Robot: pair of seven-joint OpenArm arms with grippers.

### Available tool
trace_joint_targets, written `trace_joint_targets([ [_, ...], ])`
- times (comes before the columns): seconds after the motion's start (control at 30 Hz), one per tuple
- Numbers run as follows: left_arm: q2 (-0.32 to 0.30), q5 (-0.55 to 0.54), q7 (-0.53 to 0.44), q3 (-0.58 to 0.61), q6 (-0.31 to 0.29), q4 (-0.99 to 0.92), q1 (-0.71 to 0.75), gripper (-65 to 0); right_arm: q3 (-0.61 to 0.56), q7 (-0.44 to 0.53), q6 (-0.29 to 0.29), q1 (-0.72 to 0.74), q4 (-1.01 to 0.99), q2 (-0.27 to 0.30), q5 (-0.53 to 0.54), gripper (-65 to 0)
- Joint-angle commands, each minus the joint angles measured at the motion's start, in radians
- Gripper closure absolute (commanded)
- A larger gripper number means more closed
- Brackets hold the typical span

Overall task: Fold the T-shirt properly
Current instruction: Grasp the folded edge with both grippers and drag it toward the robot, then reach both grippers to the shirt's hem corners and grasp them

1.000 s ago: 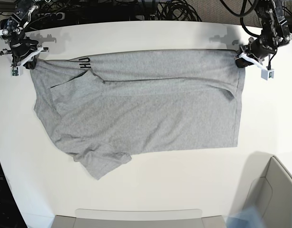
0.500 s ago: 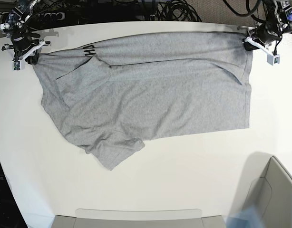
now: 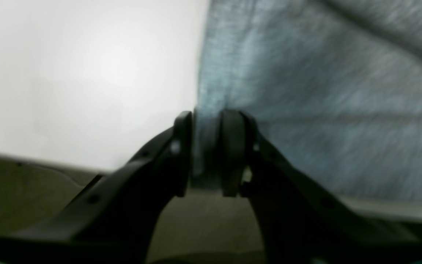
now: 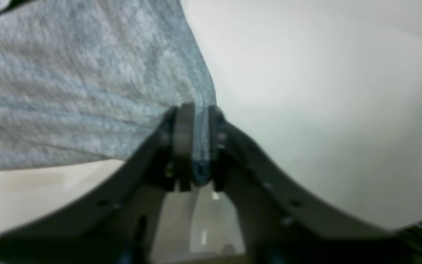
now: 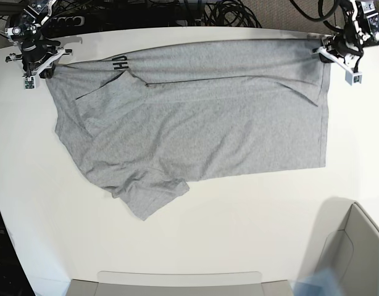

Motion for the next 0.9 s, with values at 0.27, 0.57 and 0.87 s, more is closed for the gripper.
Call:
trace_joint_targets([
  [0.27, -0.009, 0.010, 0.005, -0.011, 0.001, 0.167, 0.049, -22.7, 0.006, -0.012, 0.012, -0.003, 0.168, -0.036, -0.014, -19.4],
  [0.57, -0.008, 0.010, 0.031, -0.078, 0.001, 0.213, 0.045, -22.6, 0.006, -0.009, 0.012, 0.049, 0.288, -0.033, -0.008, -19.6],
  [0.87, 0.026, 0.009, 0.036, -0.084, 0.001, 0.304, -0.187, -22.6, -0.199, -0.015, 0.012, 0.335, 0.247, -0.030, -0.097, -19.5],
])
